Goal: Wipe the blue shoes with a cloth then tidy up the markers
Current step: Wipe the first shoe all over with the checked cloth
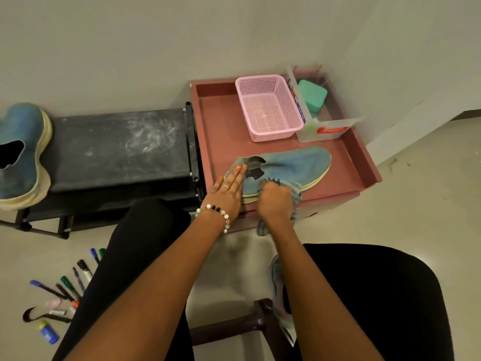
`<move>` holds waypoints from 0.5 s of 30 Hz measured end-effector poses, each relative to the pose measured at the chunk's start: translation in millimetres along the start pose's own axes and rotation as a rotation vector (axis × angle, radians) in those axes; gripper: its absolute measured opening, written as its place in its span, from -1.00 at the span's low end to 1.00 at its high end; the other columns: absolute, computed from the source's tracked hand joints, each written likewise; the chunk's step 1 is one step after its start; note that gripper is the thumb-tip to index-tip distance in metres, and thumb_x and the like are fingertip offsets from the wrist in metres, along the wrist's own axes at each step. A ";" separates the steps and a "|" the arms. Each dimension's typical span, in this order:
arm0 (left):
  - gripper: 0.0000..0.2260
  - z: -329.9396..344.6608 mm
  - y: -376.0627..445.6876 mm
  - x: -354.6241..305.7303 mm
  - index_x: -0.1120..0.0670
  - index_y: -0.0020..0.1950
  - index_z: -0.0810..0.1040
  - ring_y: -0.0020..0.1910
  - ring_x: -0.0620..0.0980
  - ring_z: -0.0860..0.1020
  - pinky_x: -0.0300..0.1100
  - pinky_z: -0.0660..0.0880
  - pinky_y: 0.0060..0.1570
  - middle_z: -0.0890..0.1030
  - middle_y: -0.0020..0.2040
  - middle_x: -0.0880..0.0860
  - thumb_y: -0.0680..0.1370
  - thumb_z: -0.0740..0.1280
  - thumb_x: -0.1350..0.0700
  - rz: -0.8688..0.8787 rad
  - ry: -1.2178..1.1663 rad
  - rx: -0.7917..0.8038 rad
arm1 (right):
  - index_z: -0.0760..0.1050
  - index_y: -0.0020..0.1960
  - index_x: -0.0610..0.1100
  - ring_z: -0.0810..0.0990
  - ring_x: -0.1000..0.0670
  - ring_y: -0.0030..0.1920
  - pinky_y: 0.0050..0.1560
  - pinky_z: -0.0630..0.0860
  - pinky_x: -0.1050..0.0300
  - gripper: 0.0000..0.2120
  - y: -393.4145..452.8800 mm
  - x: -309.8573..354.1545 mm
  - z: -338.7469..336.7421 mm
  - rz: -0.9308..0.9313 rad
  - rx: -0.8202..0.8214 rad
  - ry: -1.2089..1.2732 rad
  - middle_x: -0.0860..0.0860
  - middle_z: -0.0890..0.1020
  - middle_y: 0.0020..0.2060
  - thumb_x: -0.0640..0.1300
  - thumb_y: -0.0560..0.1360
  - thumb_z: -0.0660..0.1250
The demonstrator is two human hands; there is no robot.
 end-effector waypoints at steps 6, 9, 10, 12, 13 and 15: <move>-0.53 3.5 1.5 0.6 0.22 0.55 -0.16 0.50 0.06 -0.35 0.01 -0.10 0.48 -0.36 0.52 0.12 0.65 -0.10 0.24 0.006 0.006 -0.006 | 0.34 0.41 0.11 0.40 -0.15 0.21 0.21 0.44 0.02 -0.49 -15.5 6.1 11.3 -0.256 0.051 -0.058 -0.03 0.52 0.27 -0.24 0.51 0.19; -0.52 4.0 0.7 1.4 0.22 0.55 -0.16 0.50 0.05 -0.34 -0.01 -0.10 0.48 -0.35 0.52 0.11 0.65 -0.10 0.23 -0.005 0.000 -0.023 | 0.47 0.28 -0.05 0.42 -0.18 0.14 0.11 0.44 0.01 -0.70 -11.3 8.2 -0.5 -0.128 -0.035 -0.103 -0.17 0.54 0.10 -0.13 0.59 0.13; -0.51 5.3 0.3 2.4 0.20 0.56 -0.17 0.50 0.04 -0.34 -0.01 -0.11 0.48 -0.36 0.52 0.10 0.65 -0.08 0.21 -0.010 -0.007 -0.017 | 0.48 0.24 -0.12 0.42 -0.20 0.15 0.12 0.42 0.00 -0.72 -12.7 15.9 5.9 -0.098 -0.013 -0.055 -0.21 0.52 0.09 -0.14 0.59 0.11; -0.50 6.6 -0.4 3.7 0.17 0.56 -0.16 0.50 0.03 -0.36 -0.02 -0.13 0.48 -0.38 0.51 0.09 0.66 -0.04 0.17 -0.009 -0.009 -0.001 | 0.48 0.23 -0.12 0.45 -0.19 0.15 0.13 0.41 -0.01 -0.71 -18.7 32.0 18.2 -0.141 0.053 0.030 -0.21 0.52 0.11 -0.17 0.56 0.12; -0.50 6.1 -0.8 3.7 0.17 0.56 -0.16 0.50 0.03 -0.36 -0.02 -0.14 0.48 -0.38 0.51 0.09 0.66 -0.05 0.16 -0.004 -0.012 0.001 | 0.48 0.25 -0.07 0.47 -0.18 0.15 0.15 0.42 0.01 -0.68 -20.1 35.3 19.6 -0.194 0.074 0.052 -0.18 0.54 0.11 -0.18 0.54 0.14; -0.52 3.9 -1.6 2.9 0.20 0.55 -0.17 0.50 0.04 -0.34 -0.01 -0.13 0.48 -0.36 0.52 0.10 0.66 -0.09 0.20 0.006 -0.003 -0.012 | 0.47 0.30 0.04 0.49 -0.18 0.12 0.15 0.43 0.05 -0.62 -16.1 26.2 9.5 -0.293 0.101 0.033 -0.14 0.56 0.12 -0.17 0.52 0.18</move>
Point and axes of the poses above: each hand's wrist, its own y-axis towards the middle knuckle, its own z-axis out of the palm, x = y × z, the point moved 10 cm from there along y, towards the middle knuckle
